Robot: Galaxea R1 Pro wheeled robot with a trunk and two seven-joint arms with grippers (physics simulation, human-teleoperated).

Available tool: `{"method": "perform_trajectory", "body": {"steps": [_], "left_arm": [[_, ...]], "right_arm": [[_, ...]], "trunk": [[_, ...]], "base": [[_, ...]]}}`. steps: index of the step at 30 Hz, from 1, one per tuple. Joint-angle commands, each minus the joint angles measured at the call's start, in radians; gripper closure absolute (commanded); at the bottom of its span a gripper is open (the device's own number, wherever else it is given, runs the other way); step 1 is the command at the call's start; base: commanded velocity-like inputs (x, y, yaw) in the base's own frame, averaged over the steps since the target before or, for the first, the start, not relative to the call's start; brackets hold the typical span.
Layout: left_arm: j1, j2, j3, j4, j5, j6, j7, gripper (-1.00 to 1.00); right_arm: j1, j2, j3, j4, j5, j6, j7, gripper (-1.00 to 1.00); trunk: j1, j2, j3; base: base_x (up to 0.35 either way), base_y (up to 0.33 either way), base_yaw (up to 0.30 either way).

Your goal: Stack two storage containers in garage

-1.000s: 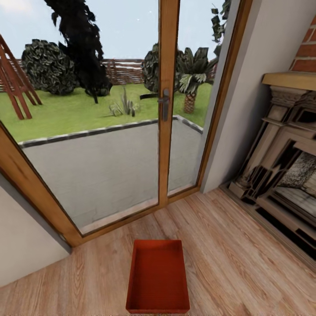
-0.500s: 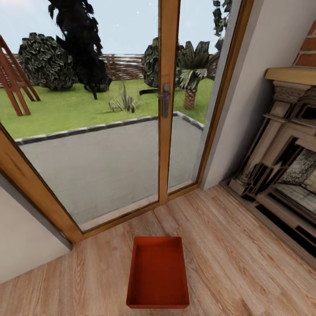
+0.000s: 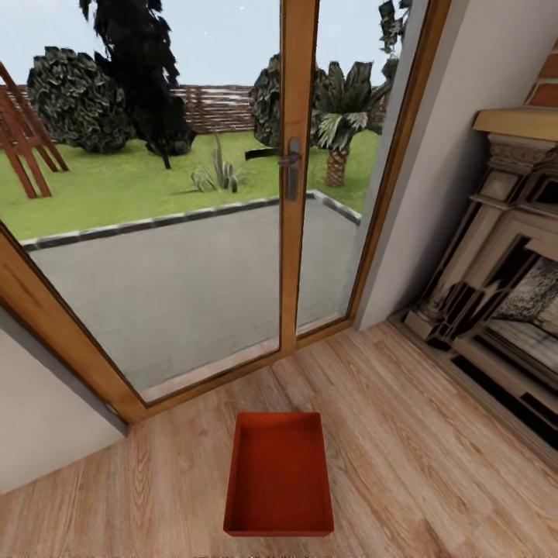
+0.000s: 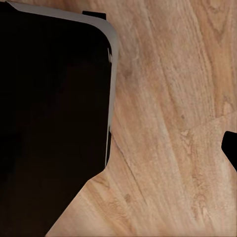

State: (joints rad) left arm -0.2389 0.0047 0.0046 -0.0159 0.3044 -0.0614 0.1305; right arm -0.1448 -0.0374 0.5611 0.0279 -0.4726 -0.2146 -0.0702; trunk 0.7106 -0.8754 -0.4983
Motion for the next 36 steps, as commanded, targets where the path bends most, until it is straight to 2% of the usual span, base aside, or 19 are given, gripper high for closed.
{"method": "perform_trajectory", "body": {"steps": [1,12,19,36], "left_arm": [[0.000,0.000,0.000,0.001,0.004,-0.003,0.001,-1.00],[0.000,-0.007,0.003,0.000,0.002,-0.002,0.001,-1.00],[0.000,-0.010,0.006,0.012,0.012,-0.003,0.001,-1.00],[-0.001,-0.002,0.006,0.013,0.016,-0.003,0.001,-1.00]], "right_arm": [[-0.001,0.001,0.008,0.003,-0.007,-0.005,0.000,-1.00],[-0.001,0.002,0.008,0.003,-0.008,-0.005,-0.002,-1.00],[-0.001,0.001,0.006,0.003,-0.008,-0.005,-0.002,-1.00],[-0.001,0.002,0.005,0.003,-0.009,-0.007,-0.003,-1.00]], "trunk": [[0.000,-0.001,-0.003],[0.000,-0.001,-0.021],[0.000,-0.001,-0.032],[0.000,-0.001,-0.060]], "base": [[0.000,0.000,0.000],[0.000,0.000,0.000],[0.000,0.000,0.000],[0.000,0.000,0.000]]}}
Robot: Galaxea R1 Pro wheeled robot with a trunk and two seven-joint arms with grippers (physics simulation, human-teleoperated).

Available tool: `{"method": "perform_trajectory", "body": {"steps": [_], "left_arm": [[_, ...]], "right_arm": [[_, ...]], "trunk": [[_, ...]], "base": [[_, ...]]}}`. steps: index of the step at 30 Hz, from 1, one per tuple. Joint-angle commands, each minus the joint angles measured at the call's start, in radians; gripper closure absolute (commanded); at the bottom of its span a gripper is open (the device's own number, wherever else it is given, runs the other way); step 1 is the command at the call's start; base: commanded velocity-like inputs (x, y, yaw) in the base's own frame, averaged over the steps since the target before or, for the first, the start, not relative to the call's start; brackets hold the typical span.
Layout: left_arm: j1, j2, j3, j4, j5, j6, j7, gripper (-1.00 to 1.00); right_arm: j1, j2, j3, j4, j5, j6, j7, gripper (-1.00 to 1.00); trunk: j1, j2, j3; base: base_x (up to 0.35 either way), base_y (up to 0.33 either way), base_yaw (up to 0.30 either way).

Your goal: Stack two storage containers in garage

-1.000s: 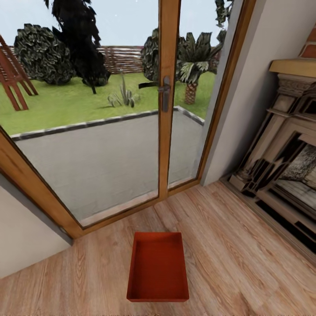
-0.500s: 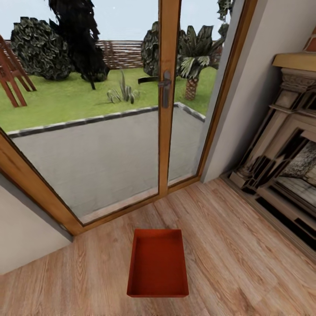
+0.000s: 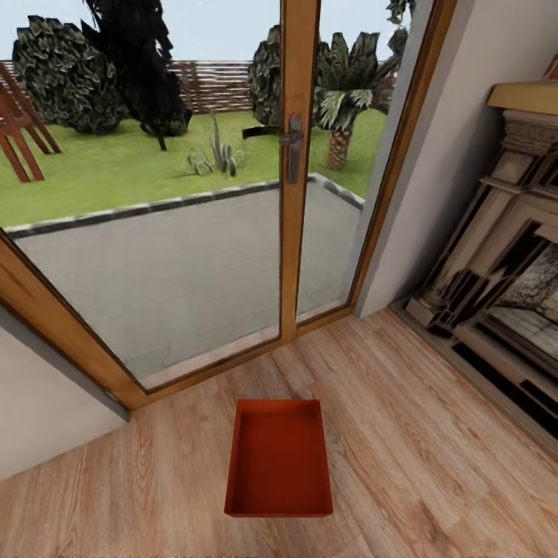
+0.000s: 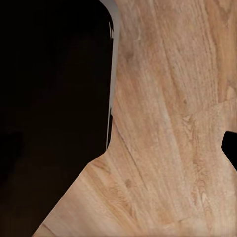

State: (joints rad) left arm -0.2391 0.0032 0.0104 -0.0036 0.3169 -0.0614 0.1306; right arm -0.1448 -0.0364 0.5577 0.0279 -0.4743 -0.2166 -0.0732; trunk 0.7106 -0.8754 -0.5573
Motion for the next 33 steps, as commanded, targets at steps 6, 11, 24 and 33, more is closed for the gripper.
{"method": "perform_trajectory", "body": {"steps": [6,11,24,33], "left_arm": [[-0.001,-0.001,0.001,0.000,0.004,-0.003,0.001,-1.00],[0.000,0.000,0.001,0.000,0.004,-0.003,0.001,-1.00],[0.000,-0.002,0.001,0.000,0.003,-0.003,0.001,-1.00],[-0.001,-0.002,0.000,0.000,0.003,-0.003,0.001,-1.00]], "right_arm": [[-0.001,0.001,0.008,0.003,-0.007,-0.004,0.000,-1.00],[-0.001,0.001,0.009,0.003,-0.006,-0.005,0.000,-1.00],[-0.001,0.003,0.008,0.003,-0.004,-0.007,0.000,-1.00],[-0.001,0.007,0.005,0.003,-0.006,-0.012,0.002,-1.00]], "trunk": [[0.000,-0.001,-0.011],[0.000,-0.001,-0.019],[0.000,-0.001,-0.022],[0.000,-0.001,-0.022]], "base": [[0.000,0.000,0.000],[0.000,0.000,0.000],[0.000,0.000,0.000],[0.000,0.000,0.000]]}}
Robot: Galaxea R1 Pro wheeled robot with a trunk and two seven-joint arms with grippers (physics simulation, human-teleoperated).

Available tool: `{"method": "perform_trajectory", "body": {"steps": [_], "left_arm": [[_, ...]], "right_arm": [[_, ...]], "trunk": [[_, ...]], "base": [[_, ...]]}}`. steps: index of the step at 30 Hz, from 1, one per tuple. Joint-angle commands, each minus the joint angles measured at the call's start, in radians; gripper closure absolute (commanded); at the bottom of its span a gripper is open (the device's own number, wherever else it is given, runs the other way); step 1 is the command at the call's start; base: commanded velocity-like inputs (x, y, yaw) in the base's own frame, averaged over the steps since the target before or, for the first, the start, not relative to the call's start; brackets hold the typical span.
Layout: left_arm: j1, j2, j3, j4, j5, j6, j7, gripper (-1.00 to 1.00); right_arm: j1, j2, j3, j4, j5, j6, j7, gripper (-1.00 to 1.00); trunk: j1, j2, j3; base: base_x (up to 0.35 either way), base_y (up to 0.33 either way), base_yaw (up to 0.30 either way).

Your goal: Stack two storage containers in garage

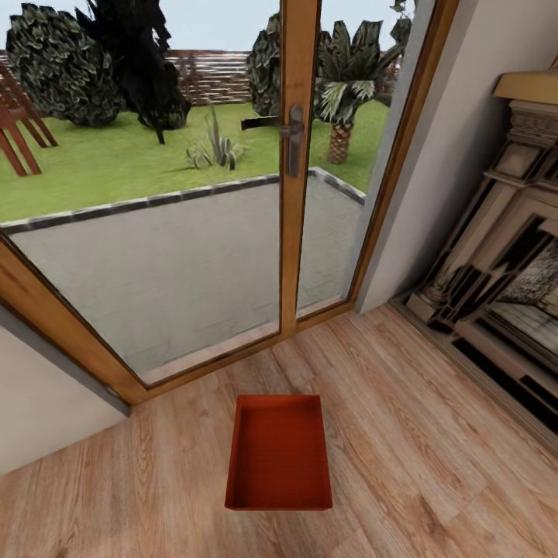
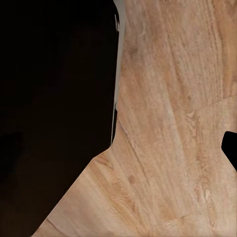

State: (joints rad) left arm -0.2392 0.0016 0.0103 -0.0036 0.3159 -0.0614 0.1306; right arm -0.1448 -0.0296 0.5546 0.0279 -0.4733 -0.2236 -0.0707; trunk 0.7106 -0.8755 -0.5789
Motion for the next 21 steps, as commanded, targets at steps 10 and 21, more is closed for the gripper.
{"method": "perform_trajectory", "body": {"steps": [10,21], "left_arm": [[-0.001,0.031,0.003,-0.042,-0.003,0.004,0.012,-1.00],[-0.013,0.161,0.005,-0.451,-0.003,0.255,0.018,-1.00]], "right_arm": [[0.003,-0.007,0.005,-0.048,-0.014,0.042,-0.029,-1.00],[-0.276,-0.019,-0.080,-0.154,-0.039,0.110,-0.162,-1.00]], "trunk": [[0.000,-0.001,-0.001],[0.000,-0.001,-0.001]], "base": [[0.000,0.000,0.000],[0.000,0.000,0.000]]}}
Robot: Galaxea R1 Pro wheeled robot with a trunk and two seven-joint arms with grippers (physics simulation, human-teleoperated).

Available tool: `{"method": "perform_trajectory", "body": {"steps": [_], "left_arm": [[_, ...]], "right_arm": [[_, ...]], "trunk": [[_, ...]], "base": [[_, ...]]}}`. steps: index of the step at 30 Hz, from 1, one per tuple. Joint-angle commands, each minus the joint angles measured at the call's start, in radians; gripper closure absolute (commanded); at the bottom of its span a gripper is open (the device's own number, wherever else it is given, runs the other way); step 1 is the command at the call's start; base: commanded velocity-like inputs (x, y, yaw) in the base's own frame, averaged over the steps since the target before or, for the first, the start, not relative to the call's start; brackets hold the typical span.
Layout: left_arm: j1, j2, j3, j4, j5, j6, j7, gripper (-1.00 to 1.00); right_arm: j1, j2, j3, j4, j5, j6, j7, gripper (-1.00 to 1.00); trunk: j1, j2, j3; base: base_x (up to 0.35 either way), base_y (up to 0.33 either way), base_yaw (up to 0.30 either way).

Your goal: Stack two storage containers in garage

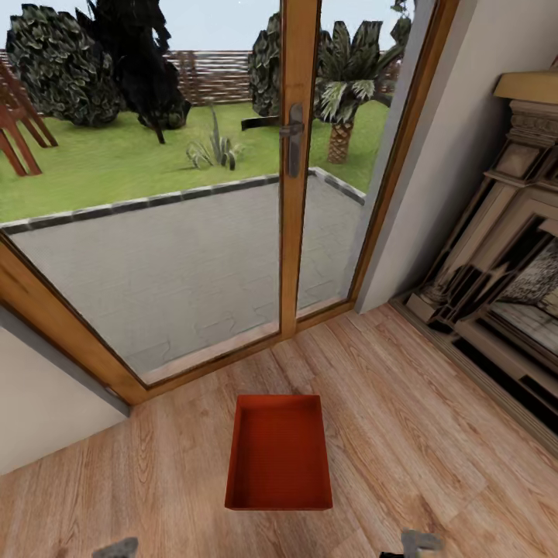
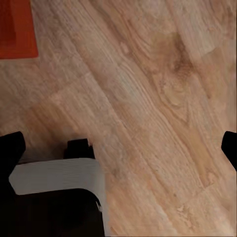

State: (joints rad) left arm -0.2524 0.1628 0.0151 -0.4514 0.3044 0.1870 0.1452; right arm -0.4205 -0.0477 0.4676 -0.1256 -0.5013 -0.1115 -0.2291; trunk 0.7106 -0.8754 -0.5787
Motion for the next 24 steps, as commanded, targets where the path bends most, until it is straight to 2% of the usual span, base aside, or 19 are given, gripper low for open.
{"method": "perform_trajectory", "body": {"steps": [1,3,4,6,7,10,11,12,13,14,17,18,21,22,24], "left_arm": [[-0.004,-0.001,0.000,-0.011,0.008,0.024,0.005,-1.00],[-0.028,-0.001,-0.001,-0.015,0.008,0.040,0.006,-1.00],[-0.079,-0.005,-0.001,-0.016,0.010,0.048,0.006,-1.00],[-0.178,-0.037,-0.003,0.004,0.008,0.054,0.010,-1.00],[-0.197,-0.049,-0.003,0.010,0.007,0.055,0.013,-1.00],[-0.292,-0.143,-0.007,0.044,-0.008,0.052,0.045,-1.00],[-0.339,-0.216,-0.009,0.053,-0.041,0.046,0.058,-1.00],[-0.349,-0.239,-0.009,0.051,-0.064,0.044,0.061,-1.00],[-0.352,-0.249,-0.010,0.051,-0.078,0.044,0.062,-1.00],[-0.358,-0.264,-0.010,0.050,-0.107,0.042,0.064,-1.00],[-0.363,-0.280,-0.010,0.048,-0.165,0.041,0.065,-1.00],[-0.365,-0.286,-0.010,0.042,-0.205,0.040,0.066,-1.00],[-0.365,-0.295,-0.011,0.041,-0.223,0.039,0.066,-1.00],[-0.366,-0.312,-0.012,0.044,-0.236,0.038,0.066,-1.00],[-0.366,-0.319,-0.015,0.045,-0.242,0.036,0.065,-1.00]], "right_arm": [[-0.043,0.002,0.001,-0.003,-0.013,-0.002,-0.012,-1.00],[-0.106,0.008,-0.006,-0.004,-0.016,-0.001,-0.023,-1.00],[-0.161,0.012,-0.010,-0.005,-0.018,-0.001,-0.032,-1.00],[-0.224,0.026,-0.013,-0.006,-0.017,0.002,-0.040,-1.00],[-0.232,0.035,-0.013,-0.006,-0.015,0.002,-0.041,-1.00],[-0.254,0.092,-0.010,-0.007,-0.007,-0.002,-0.043,-1.00],[-0.259,0.139,-0.008,-0.010,-0.005,-0.012,-0.044,-1.00],[-0.260,0.155,-0.007,-0.014,-0.004,-0.026,-0.044,-1.00],[-0.261,0.163,-0.007,-0.016,-0.004,-0.036,-0.043,-1.00],[-0.261,0.174,-0.005,-0.019,-0.003,-0.057,-0.043,-1.00],[-0.262,0.184,0.000,-0.021,-0.001,-0.079,-0.041,-1.00],[-0.262,0.185,0.006,-0.017,0.018,-0.081,-0.038,-1.00],[-0.262,0.182,0.009,-0.014,0.046,-0.081,-0.032,-1.00],[-0.262,0.181,0.010,-0.013,0.062,-0.086,-0.031,-1.00],[-0.262,0.182,0.010,-0.011,0.068,-0.089,-0.032,-1.00]], "trunk": [[0.000,-0.001,-0.001],[0.000,-0.001,-0.001],[0.000,-0.001,-0.001],[0.000,-0.001,-0.001],[0.000,-0.001,-0.001],[0.000,-0.001,-0.001],[0.000,-0.001,-0.001],[0.000,-0.001,-0.001],[0.000,-0.001,-0.001],[0.000,-0.001,-0.001],[0.000,-0.001,-0.001],[0.000,-0.001,-0.001],[0.000,-0.001,-0.001],[0.000,-0.001,-0.001],[0.000,-0.001,-0.001]], "base": [[0.000,0.000,0.000],[0.000,0.000,0.000],[0.000,0.000,0.000],[0.000,0.000,0.000],[0.000,0.000,0.000],[0.000,0.000,0.000],[0.000,0.000,0.000],[0.000,0.000,0.000],[0.000,0.000,0.000],[0.000,0.000,0.000],[0.000,0.000,0.000],[0.000,0.000,0.000],[0.000,0.000,0.000],[0.000,0.000,0.000],[0.000,0.000,0.000]]}}
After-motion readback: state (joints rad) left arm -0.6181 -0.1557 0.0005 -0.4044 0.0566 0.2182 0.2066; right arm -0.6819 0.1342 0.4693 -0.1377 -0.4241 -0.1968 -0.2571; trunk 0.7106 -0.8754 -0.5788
